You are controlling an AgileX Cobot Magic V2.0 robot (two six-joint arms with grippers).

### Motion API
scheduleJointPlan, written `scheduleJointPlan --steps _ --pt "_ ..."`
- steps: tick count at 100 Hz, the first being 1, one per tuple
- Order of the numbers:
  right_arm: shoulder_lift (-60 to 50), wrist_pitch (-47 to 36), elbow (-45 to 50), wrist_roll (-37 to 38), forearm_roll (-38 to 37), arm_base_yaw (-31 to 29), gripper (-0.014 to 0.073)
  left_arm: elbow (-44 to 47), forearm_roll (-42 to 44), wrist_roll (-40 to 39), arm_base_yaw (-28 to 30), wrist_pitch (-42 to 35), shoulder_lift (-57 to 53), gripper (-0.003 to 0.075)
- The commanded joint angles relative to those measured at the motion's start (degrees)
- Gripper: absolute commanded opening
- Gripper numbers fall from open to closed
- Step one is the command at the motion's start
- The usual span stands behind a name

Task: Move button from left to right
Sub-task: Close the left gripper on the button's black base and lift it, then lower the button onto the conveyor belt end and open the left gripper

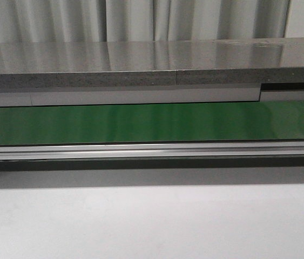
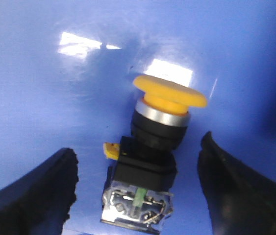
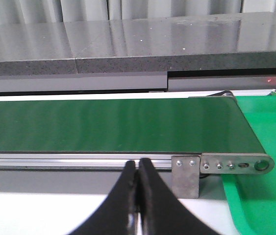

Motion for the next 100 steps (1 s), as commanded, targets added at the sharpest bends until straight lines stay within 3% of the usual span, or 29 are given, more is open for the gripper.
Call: scheduleJointPlan --steps 1,15,39,53,73,100 --pt "-1.11 -4.83 -0.85 -0.26 -0.06 0.08 -0.0067 -1.50 -0.95 0.10 0.07 -0.25 -1.65 0.0484" --pt "-1.11 -4.83 -0.85 -0.26 -0.06 0.08 -0.0067 -1.50 -0.95 0.10 0.07 0.38 -0.43 0.0388" --pt "-1.11 -4.83 -0.85 -0.26 -0.06 0.08 -0.0067 -4.38 -1.95 0.10 0.07 3.79 -0.56 0.0096" --pt "-1.11 -4.83 -0.85 -0.26 -0.06 0.08 -0.0067 -7.94 -2.50 0.10 0.07 6.71 -2.28 -0.0018" --pt "-1.11 -4.83 -0.85 -0.26 -0.06 0.08 -0.0067 -10.39 -5.76 0.62 -1.47 8.81 -7.75 -0.0020" --pt "-1.11 -4.83 -0.85 -0.26 -0.06 0.08 -0.0067 -10.39 -5.75 0.88 -9.57 9.83 -9.39 -0.0020"
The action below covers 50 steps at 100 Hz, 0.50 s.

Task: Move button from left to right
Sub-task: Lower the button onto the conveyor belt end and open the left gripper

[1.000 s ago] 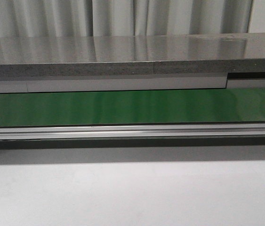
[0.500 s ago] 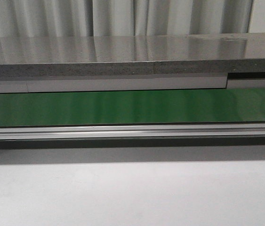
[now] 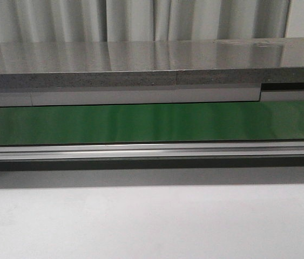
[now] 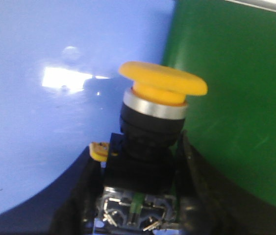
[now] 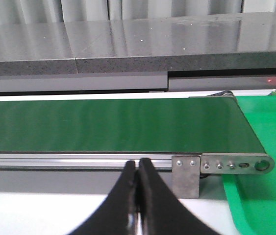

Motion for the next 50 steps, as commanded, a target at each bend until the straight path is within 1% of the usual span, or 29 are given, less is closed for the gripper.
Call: scheduleJointPlan --steps 1,18,25,32,37,39,44,50 --pt "-1.11 -4.83 -0.85 -0.26 -0.06 0.08 -0.0067 -1.64 -1.58 0.03 -2.78 -0.39 -2.92 -0.0020" --pt "-1.11 -4.83 -0.85 -0.26 -0.06 0.08 -0.0067 -1.64 -1.58 0.03 -5.66 -0.35 -2.81 -0.0018" --pt "-1.11 -4.83 -0.85 -0.26 -0.06 0.08 -0.0067 -1.64 -1.58 0.03 -6.07 -0.24 -2.57 0.0017" --pt "-1.11 -4.83 -0.85 -0.26 -0.06 0.08 -0.0067 -1.64 -1.58 0.12 -6.07 0.15 -2.23 0.0109" --pt "-1.11 -4.83 -0.85 -0.26 -0.06 0.08 -0.0067 -1.64 -1.58 0.12 -6.07 0.40 -2.00 0.0216" --pt "-1.11 -4.83 -0.85 -0.26 -0.06 0.08 -0.0067 -1.64 -1.58 0.12 -6.07 0.49 -1.92 0.0246" --pt "-1.11 -4.83 -0.85 -0.26 -0.06 0.08 -0.0067 -1.64 -1.58 0.12 -6.07 0.49 -1.92 0.0369" --pt "-1.11 -4.83 -0.85 -0.26 -0.06 0.08 -0.0067 -1.64 -1.58 0.12 -6.07 0.52 -1.92 0.0479"
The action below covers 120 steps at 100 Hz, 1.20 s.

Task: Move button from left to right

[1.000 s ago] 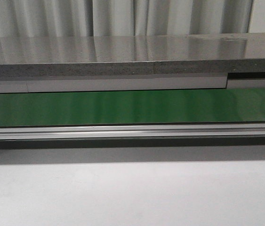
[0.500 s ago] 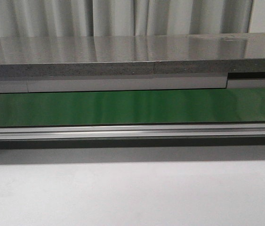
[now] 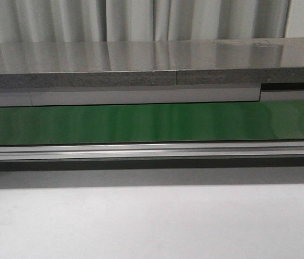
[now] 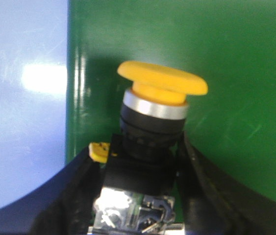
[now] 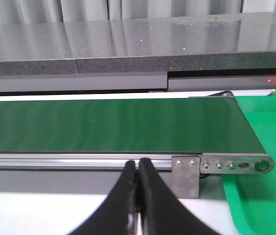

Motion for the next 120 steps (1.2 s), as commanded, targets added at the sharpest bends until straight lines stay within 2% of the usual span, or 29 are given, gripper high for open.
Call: scheduleJointPlan --steps 1,8,13,45,67,85,109,120 --pt "-1.11 -4.83 -0.85 -0.26 -0.06 0.08 -0.0067 -1.64 -0.99 -0.10 -0.29 -0.61 -2.27 0.0503" --pt "-1.11 -4.83 -0.85 -0.26 -0.06 0.08 -0.0067 -1.64 -1.23 -0.10 -0.29 -0.19 -2.27 0.0585" --pt "-1.11 -4.83 -0.85 -0.26 -0.06 0.08 -0.0067 -1.64 -1.37 -0.10 -0.29 0.11 -2.27 0.0608" --pt "-1.11 -4.83 -0.85 -0.26 -0.06 0.08 -0.0067 -1.64 -5.25 2.44 -0.29 0.34 -7.56 0.0608" --pt "-1.11 -4.83 -0.85 -0.26 -0.06 0.08 -0.0067 0.58 -8.44 5.42 -0.52 -4.86 -17.33 0.0608" --pt "-1.11 -4.83 -0.85 -0.26 -0.06 0.08 -0.0067 8.56 -8.44 5.78 -3.75 -13.10 -28.11 0.0608" --pt "-1.11 -4.83 -0.85 -0.26 -0.06 0.08 -0.0067 24.07 -7.84 6.82 -14.42 -26.74 -44.64 0.0608" --pt "-1.11 -4.83 -0.85 -0.26 -0.06 0.08 -0.0067 30.88 -7.59 6.82 -16.48 -29.92 -52.38 0.0607"
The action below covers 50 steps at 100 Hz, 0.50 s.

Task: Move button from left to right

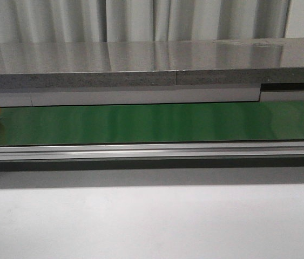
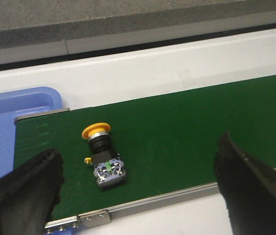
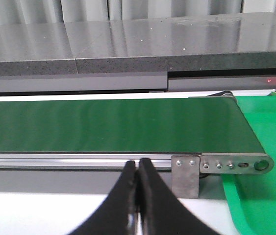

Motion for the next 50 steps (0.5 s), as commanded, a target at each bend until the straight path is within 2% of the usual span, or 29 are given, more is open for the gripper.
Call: scheduleJointPlan --steps 1,27,50 --pt "-1.11 -4.83 -0.85 -0.26 -0.06 0.08 -0.0067 3.60 -0.79 0.25 -1.60 -7.22 -6.38 0.0607" --pt "-1.11 -4.83 -0.85 -0.26 -0.06 0.08 -0.0067 17.29 -0.79 0.25 -1.26 -14.74 -23.65 0.0607" --pt "-1.11 -4.83 -0.85 -0.26 -0.06 0.08 -0.0067 26.95 -0.79 0.25 -1.26 -24.28 -32.40 0.0607"
